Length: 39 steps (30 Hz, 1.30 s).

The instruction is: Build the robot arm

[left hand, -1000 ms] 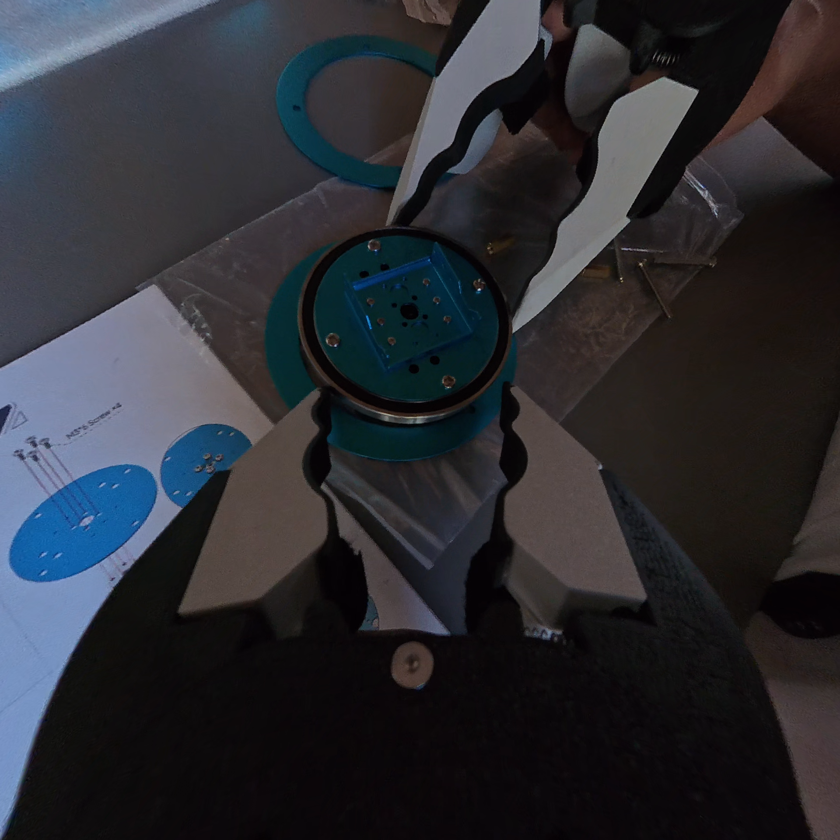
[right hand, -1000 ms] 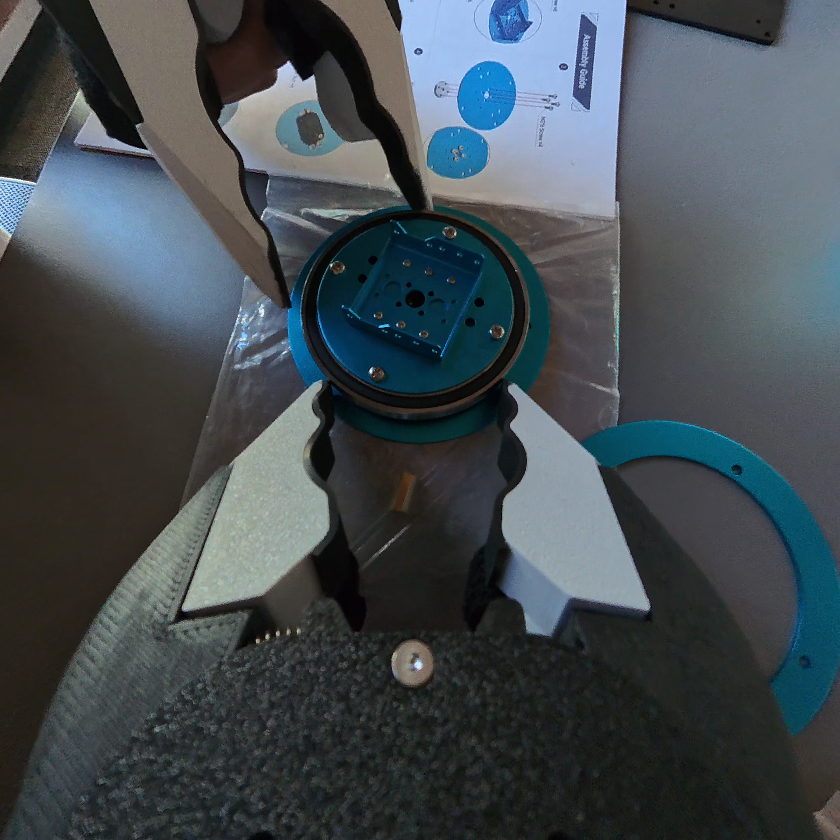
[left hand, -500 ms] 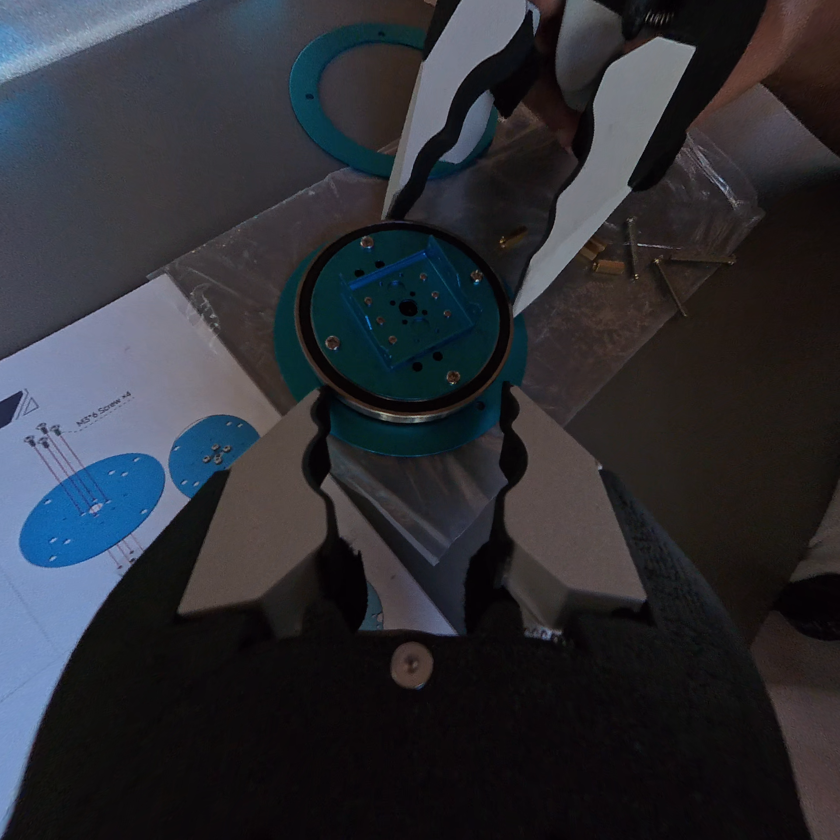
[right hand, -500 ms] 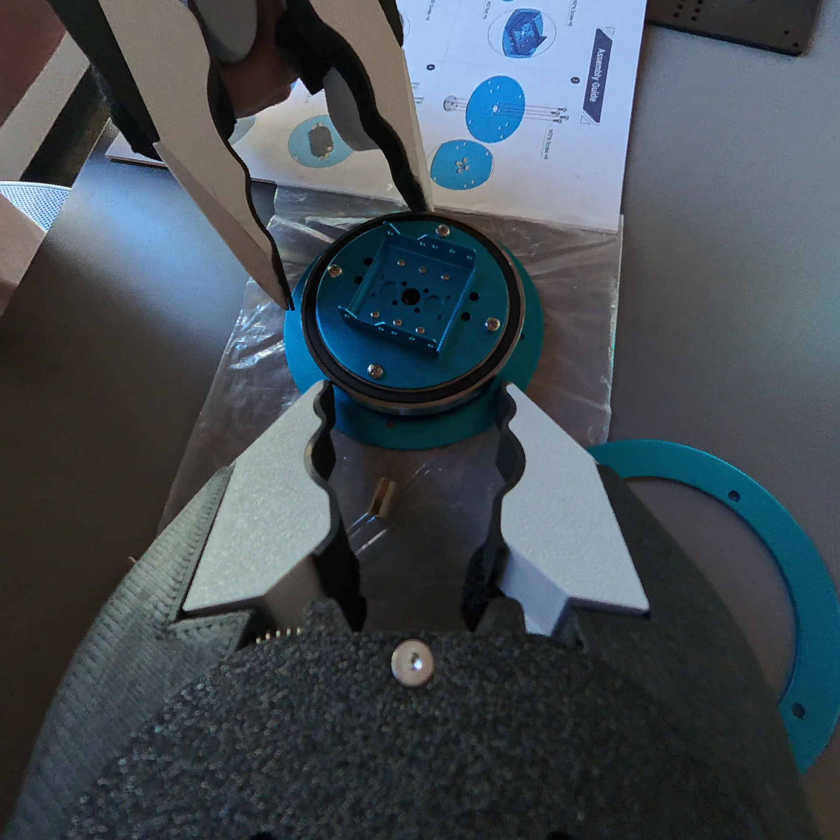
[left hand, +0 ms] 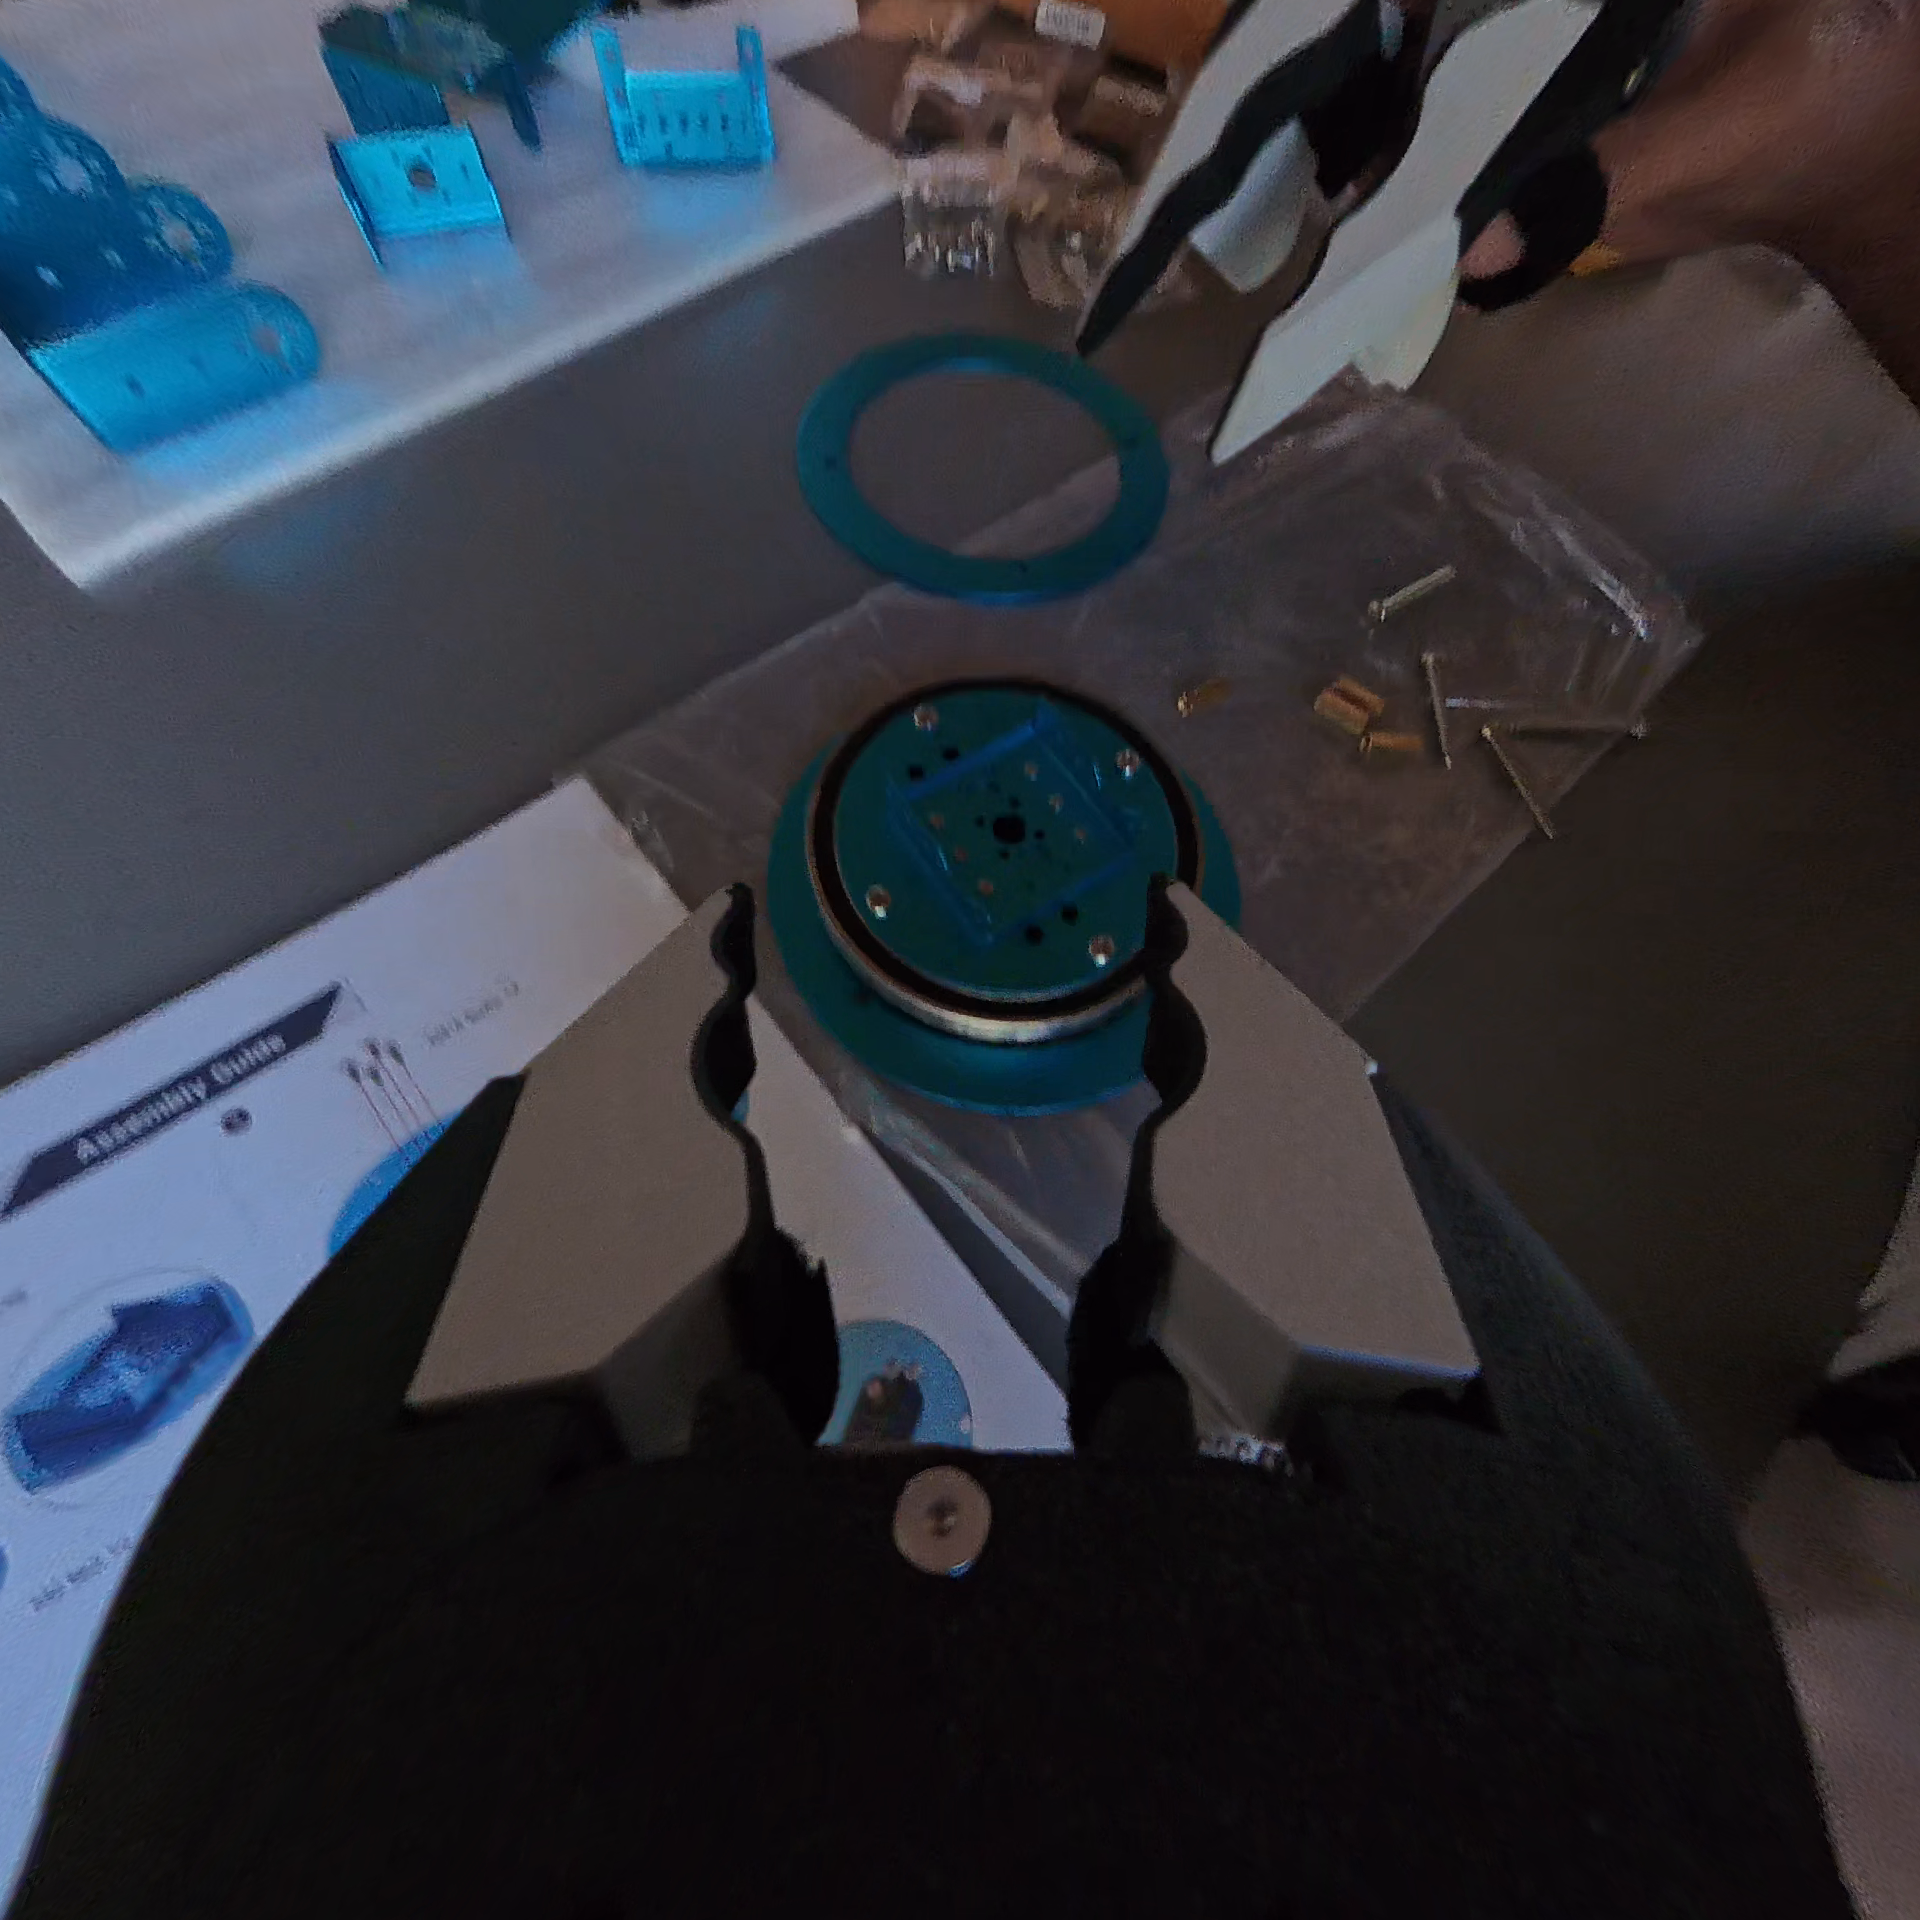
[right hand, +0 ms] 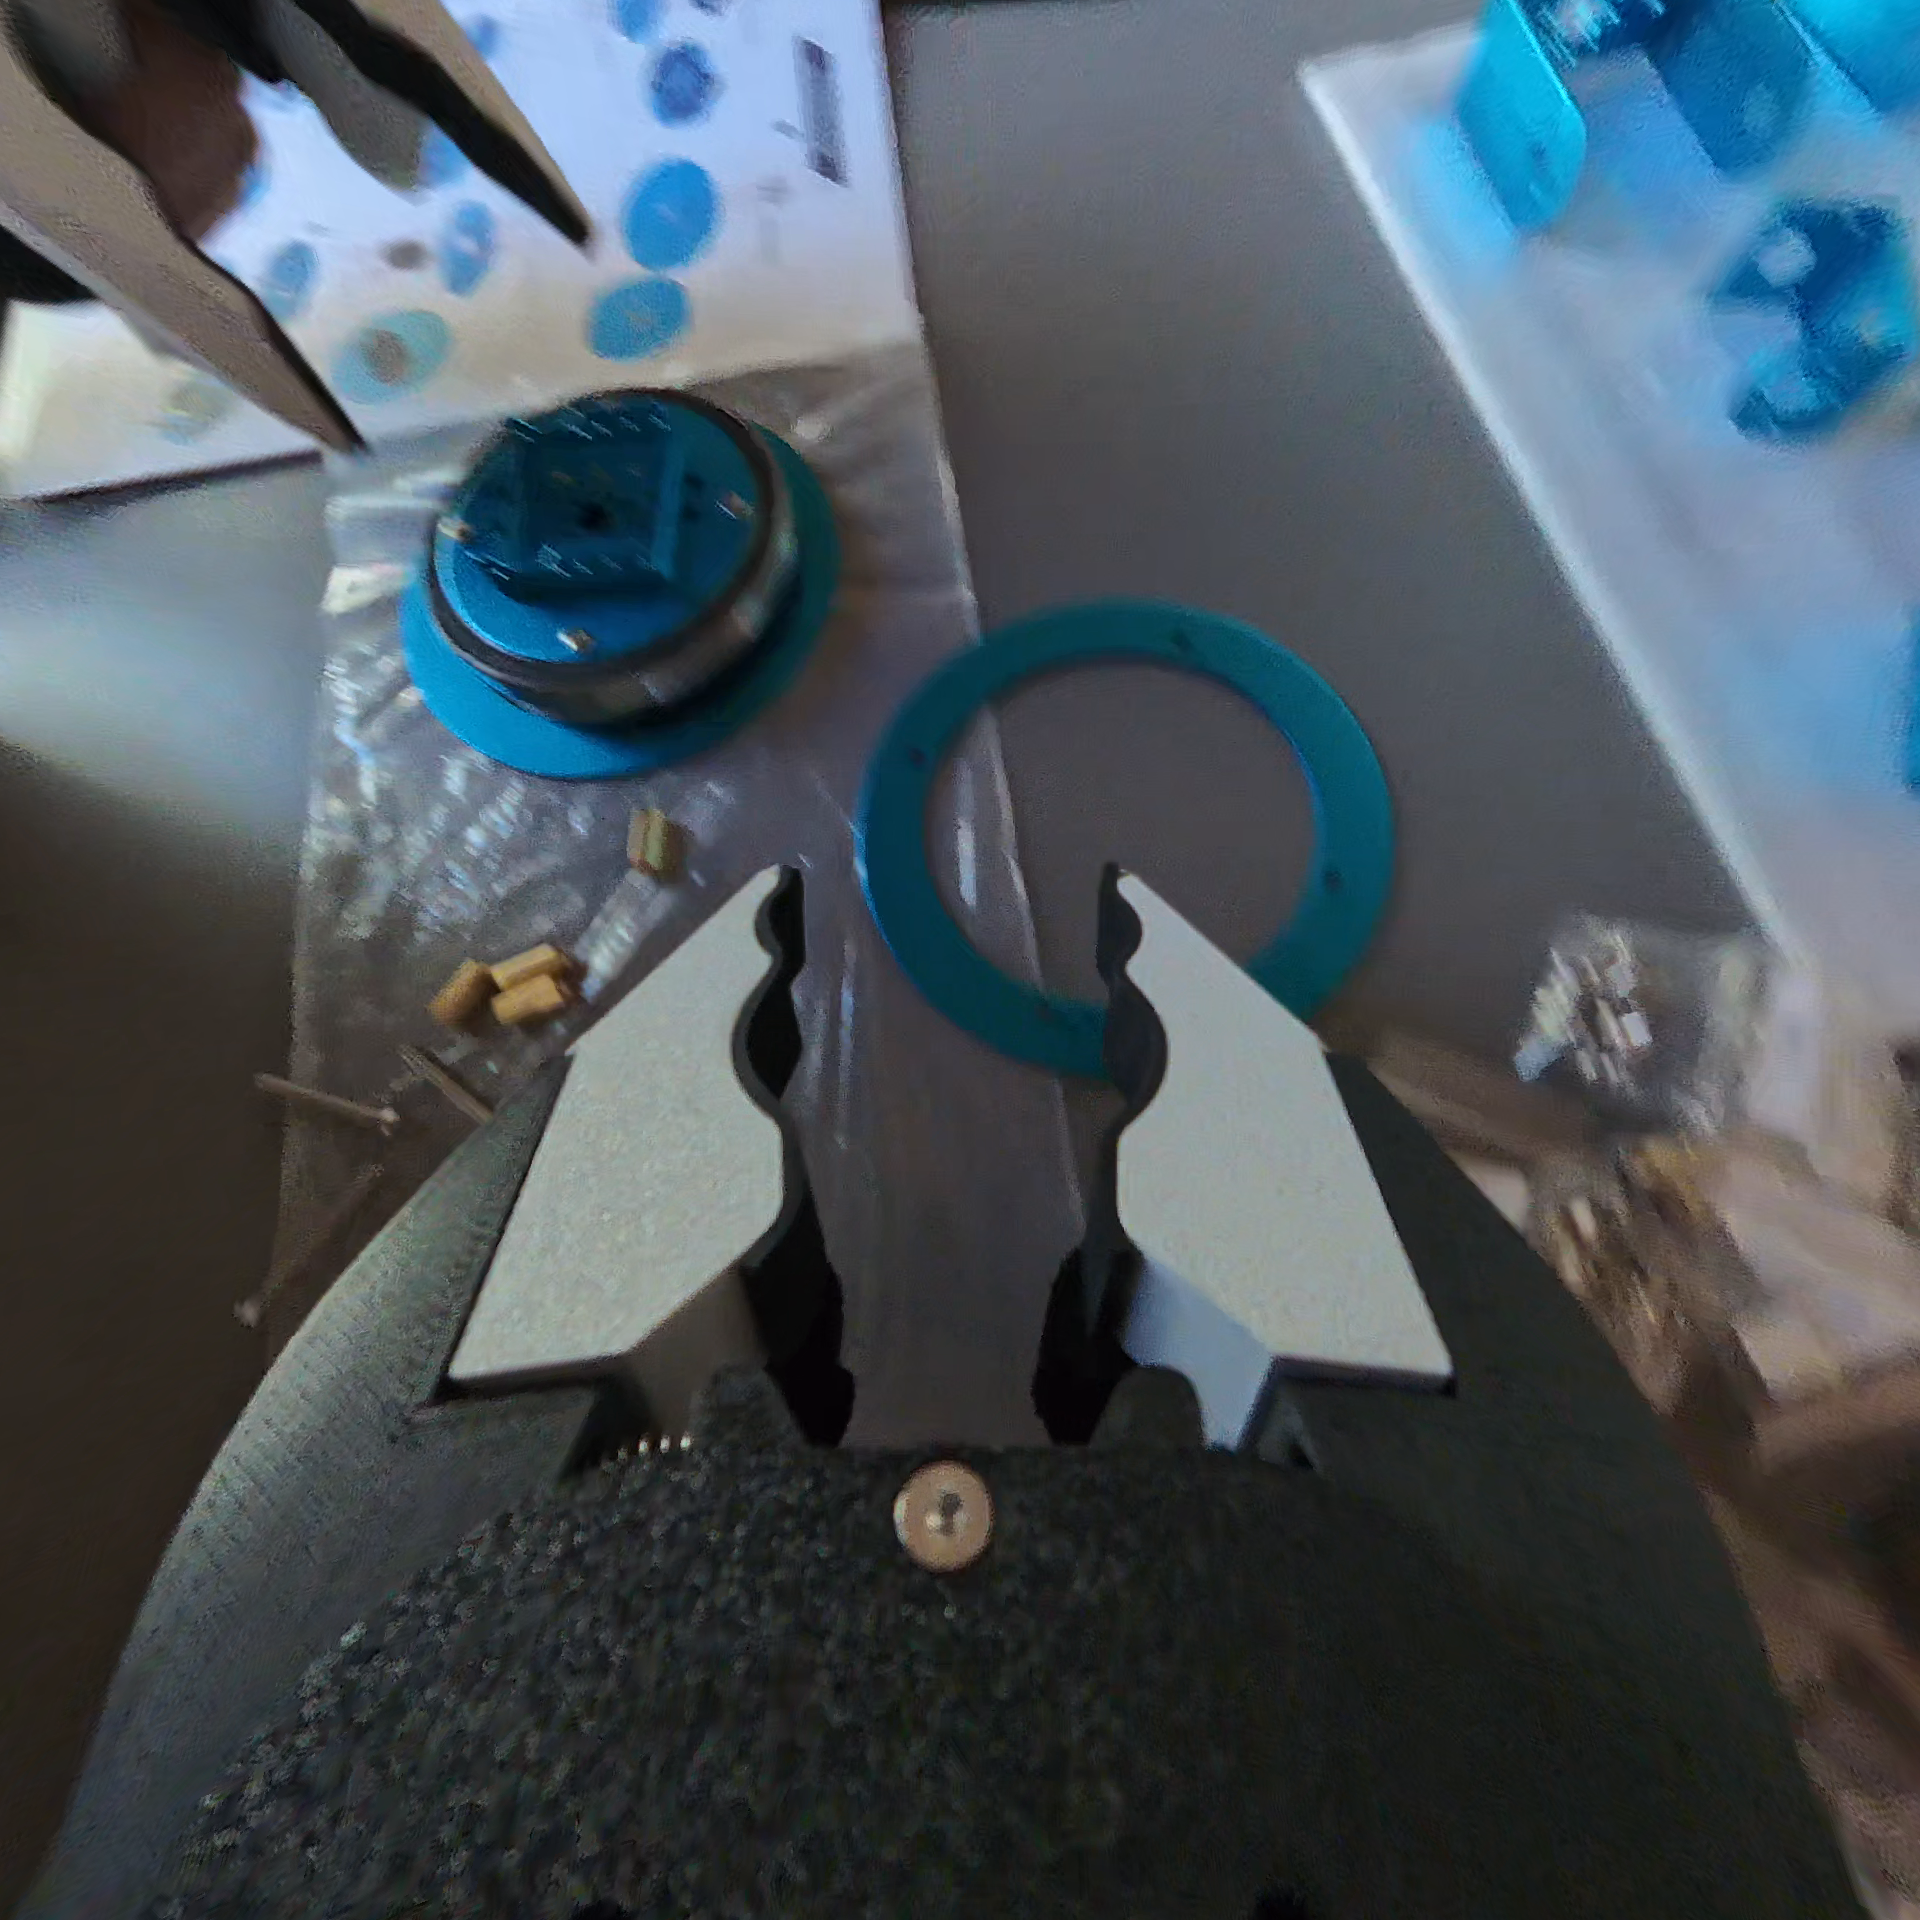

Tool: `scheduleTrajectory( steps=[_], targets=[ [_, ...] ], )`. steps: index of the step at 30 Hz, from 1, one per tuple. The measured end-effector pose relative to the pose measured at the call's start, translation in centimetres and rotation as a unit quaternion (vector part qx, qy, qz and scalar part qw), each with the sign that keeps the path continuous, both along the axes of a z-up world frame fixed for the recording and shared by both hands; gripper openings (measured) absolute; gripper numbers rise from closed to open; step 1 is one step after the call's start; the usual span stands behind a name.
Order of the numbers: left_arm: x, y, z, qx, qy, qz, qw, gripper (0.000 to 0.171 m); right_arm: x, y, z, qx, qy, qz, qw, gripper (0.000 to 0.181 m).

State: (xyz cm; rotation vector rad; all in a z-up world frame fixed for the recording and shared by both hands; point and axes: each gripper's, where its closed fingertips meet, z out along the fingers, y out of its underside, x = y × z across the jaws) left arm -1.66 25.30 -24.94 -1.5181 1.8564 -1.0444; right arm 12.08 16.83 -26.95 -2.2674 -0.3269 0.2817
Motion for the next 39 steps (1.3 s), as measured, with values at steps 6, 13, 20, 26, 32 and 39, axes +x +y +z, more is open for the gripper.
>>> scheduleTrajectory(
  steps=[6, 13, 20, 26, 32, 39],
  targets=[
    [4.9, -2.2, 2.4, 0.014, 0.022, -0.06, 0.998, 0.075, -2.4, -6.0, -1.1, -0.062, 0.042, 0.02, 0.997, 0.046],
    [9.2, -2.7, 0.2, 0.086, 0.072, -0.067, 0.991, 0.073, -6.2, -7.7, -2.7, -0.08, 0.009, 0.037, 0.996, 0.026],
    [14.6, -0.6, -3.3, 0.113, 0.153, -0.032, 0.981, 0.065, -5.4, -7.0, -3.1, -0.09, -0.123, 0.038, 0.988, 0.002],
    [17.5, -1.9, -4.9, 0.081, 0.17, -0.072, 0.979, 0.058, -1.9, -3.5, 1.4, 0.039, -0.058, 0.001, 0.998, 0.002],
    [17.2, -3.2, -4.8, 0.086, 0.157, -0.117, 0.977, 0.014, 5.0, 1.7, 3.8, 0.145, -0.025, -0.058, 0.987, 0.002],
    [16.7, -3.4, -3.9, 0.112, 0.108, -0.148, 0.977, 0.0, 5.9, 3.6, 2.4, 0.119, 0.151, -0.068, 0.979, 0.002]
  ],
)
